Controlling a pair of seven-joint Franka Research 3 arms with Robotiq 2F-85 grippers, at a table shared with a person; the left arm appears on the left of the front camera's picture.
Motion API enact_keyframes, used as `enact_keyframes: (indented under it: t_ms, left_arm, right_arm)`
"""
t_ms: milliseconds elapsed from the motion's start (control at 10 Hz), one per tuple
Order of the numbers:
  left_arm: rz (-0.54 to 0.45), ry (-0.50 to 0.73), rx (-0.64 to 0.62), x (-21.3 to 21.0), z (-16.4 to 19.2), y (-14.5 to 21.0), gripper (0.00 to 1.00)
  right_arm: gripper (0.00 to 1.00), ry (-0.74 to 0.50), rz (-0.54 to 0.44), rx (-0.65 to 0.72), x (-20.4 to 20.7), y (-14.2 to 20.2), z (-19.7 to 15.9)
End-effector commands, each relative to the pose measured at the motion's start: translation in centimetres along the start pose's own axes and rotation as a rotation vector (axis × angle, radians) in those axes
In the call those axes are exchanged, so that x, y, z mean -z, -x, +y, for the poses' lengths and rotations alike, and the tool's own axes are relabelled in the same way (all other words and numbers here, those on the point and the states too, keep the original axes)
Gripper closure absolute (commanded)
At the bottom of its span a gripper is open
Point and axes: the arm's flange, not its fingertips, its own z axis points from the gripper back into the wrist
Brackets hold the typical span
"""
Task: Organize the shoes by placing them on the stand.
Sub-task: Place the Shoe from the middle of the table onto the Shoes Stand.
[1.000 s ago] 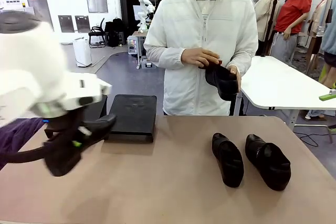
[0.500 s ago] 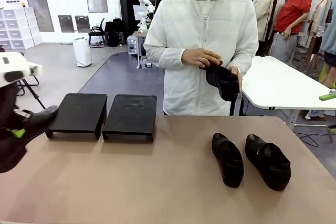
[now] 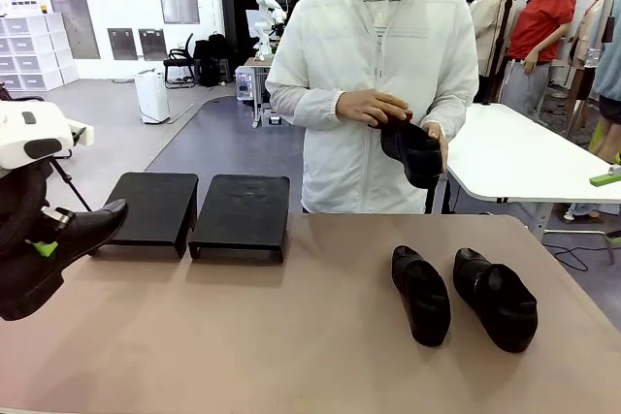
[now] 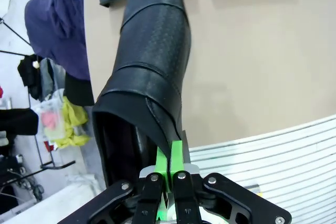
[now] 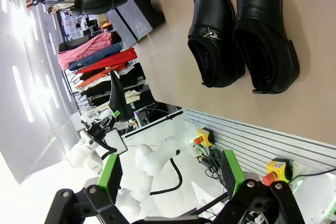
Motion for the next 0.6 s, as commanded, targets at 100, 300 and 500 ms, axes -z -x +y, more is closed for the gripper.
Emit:
enact_keyframes:
  t_ms: [100, 300, 500]
  left_arm:
    - [0.000, 0.000, 0.000, 0.0, 0.0, 0.0, 1.00]
    - [0.131, 0.009, 0.020, 3.2, 2.6, -7.0, 1.00]
    - [0.011, 0.013, -0.050, 7.5, 5.8, -12.0, 1.00]
  right_arm:
    - [0.00, 0.010, 0.004, -0.011, -0.3, 0.1, 0.1]
    - [0.00, 0.010, 0.004, -0.011, -0.3, 0.1, 0.1]
    - [0.00, 0.010, 0.004, -0.011, -0.3, 0.1, 0.1]
